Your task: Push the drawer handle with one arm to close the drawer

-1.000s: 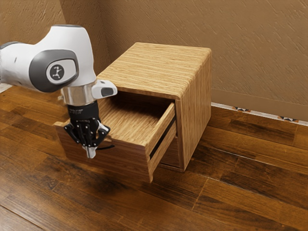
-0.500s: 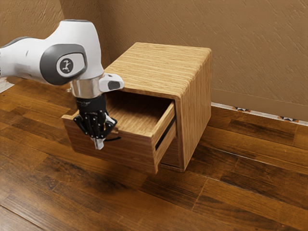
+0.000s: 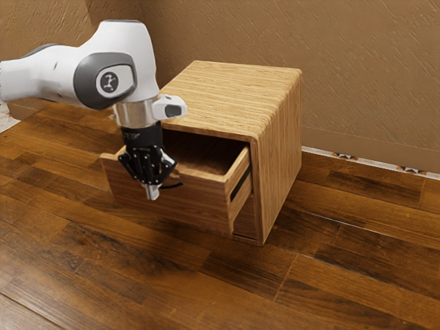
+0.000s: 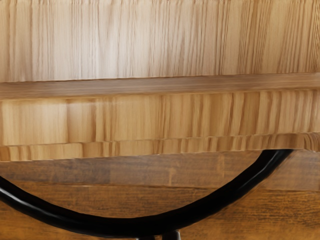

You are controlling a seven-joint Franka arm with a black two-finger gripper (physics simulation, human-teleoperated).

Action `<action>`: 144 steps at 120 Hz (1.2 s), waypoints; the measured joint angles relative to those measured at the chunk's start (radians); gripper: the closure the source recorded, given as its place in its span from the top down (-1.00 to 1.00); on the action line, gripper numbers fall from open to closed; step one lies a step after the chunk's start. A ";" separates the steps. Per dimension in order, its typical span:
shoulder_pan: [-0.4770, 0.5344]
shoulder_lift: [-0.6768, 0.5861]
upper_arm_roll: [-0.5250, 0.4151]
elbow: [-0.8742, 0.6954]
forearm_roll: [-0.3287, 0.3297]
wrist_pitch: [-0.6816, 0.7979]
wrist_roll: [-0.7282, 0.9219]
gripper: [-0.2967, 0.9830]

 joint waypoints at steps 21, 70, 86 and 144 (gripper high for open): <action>0.000 0.042 0.000 0.047 0.016 0.003 0.005 -0.69; 0.006 0.152 0.005 0.157 0.053 0.004 0.011 -0.69; 0.005 0.177 0.006 0.182 0.056 0.004 0.012 -0.69; 0.005 0.255 0.009 0.268 0.058 0.015 0.014 -0.69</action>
